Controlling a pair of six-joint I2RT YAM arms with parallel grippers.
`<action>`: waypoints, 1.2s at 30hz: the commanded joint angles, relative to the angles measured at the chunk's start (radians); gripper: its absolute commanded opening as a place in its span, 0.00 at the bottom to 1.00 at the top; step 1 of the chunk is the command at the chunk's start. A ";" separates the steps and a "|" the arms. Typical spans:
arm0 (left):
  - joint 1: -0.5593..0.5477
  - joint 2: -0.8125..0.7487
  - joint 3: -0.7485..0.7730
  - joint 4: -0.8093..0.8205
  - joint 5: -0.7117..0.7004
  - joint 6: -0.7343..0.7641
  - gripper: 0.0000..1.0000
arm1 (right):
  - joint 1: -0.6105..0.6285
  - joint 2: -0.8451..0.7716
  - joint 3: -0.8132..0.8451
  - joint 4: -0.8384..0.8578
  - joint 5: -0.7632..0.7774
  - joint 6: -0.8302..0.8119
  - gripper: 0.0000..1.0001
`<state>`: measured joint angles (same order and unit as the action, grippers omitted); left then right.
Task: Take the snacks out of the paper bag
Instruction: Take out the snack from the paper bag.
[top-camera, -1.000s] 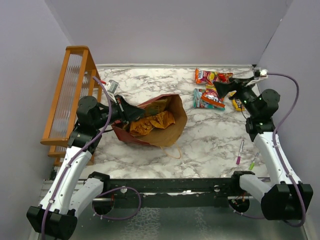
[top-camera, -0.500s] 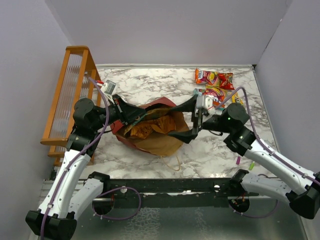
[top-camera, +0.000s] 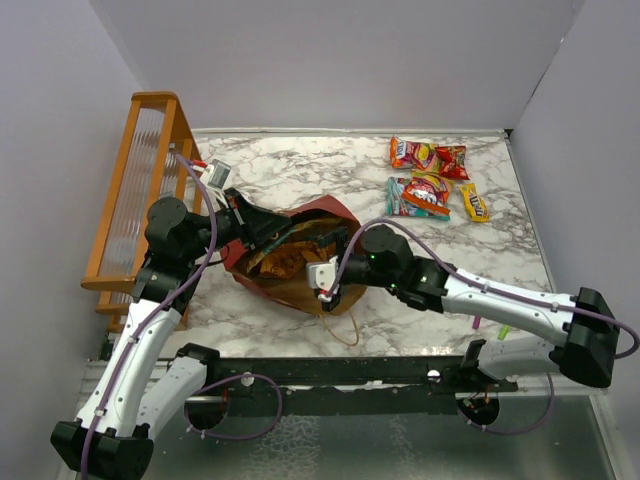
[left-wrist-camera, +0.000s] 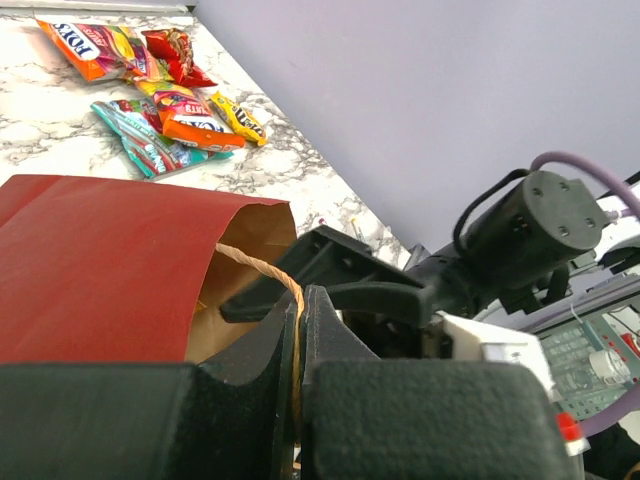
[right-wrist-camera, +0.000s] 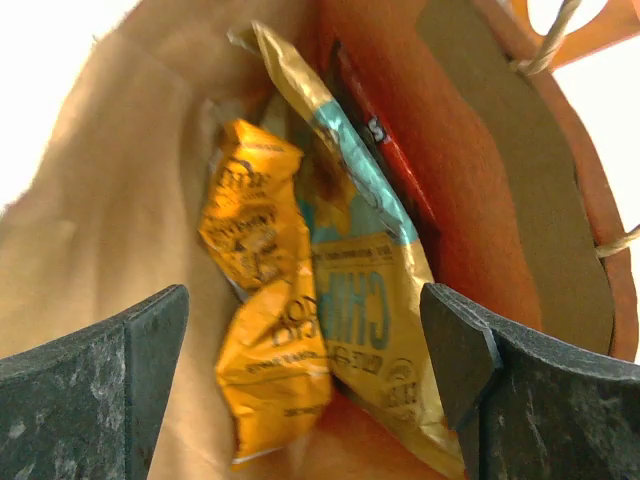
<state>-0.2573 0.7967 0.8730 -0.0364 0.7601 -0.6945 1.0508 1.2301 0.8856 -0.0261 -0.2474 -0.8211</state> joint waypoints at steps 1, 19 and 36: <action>-0.002 -0.007 0.002 0.053 0.032 -0.013 0.00 | 0.009 0.073 0.040 0.056 0.176 -0.240 0.99; -0.001 -0.014 0.019 -0.006 0.012 0.010 0.00 | 0.009 0.438 0.180 0.211 0.316 -0.437 0.61; -0.002 -0.023 0.019 -0.041 -0.006 0.017 0.00 | 0.006 0.625 0.244 0.306 0.322 -0.458 0.54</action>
<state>-0.2573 0.7975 0.8730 -0.0841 0.7589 -0.6891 1.0546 1.8030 1.0767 0.2417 0.0555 -1.2491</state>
